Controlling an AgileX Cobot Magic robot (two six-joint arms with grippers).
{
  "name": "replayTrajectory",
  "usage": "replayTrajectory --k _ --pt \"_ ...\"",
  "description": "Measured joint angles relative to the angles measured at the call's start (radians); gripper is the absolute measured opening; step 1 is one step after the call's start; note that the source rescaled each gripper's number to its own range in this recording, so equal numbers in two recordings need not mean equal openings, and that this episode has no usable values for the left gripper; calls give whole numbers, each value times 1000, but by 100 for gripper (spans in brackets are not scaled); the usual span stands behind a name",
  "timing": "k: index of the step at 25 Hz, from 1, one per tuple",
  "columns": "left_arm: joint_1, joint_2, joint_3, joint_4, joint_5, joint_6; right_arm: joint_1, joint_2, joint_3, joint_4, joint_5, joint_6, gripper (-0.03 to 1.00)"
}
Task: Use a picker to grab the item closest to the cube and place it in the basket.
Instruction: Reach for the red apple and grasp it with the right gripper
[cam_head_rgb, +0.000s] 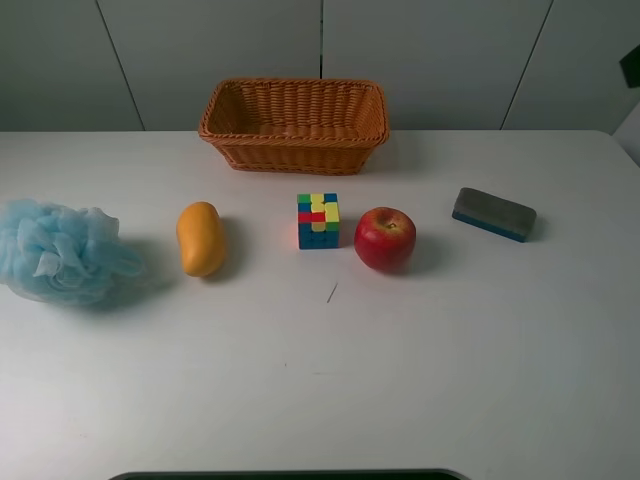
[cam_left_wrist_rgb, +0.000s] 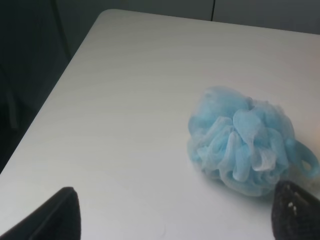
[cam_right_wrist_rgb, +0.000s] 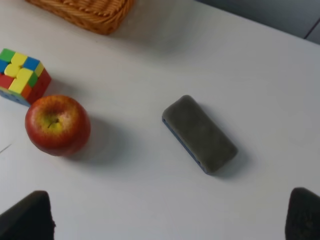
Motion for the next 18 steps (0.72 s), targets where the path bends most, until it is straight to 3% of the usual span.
replayTrajectory --k 4,13,18 --pt "0 0 0 0 0 0 57 151 -2 -6 -53 -26 100" --pt "0 0 0 0 0 0 311 415 -2 -59 -178 -45 100" --pt "0 0 0 0 0 0 382 525 -2 -102 -254 -58 100"
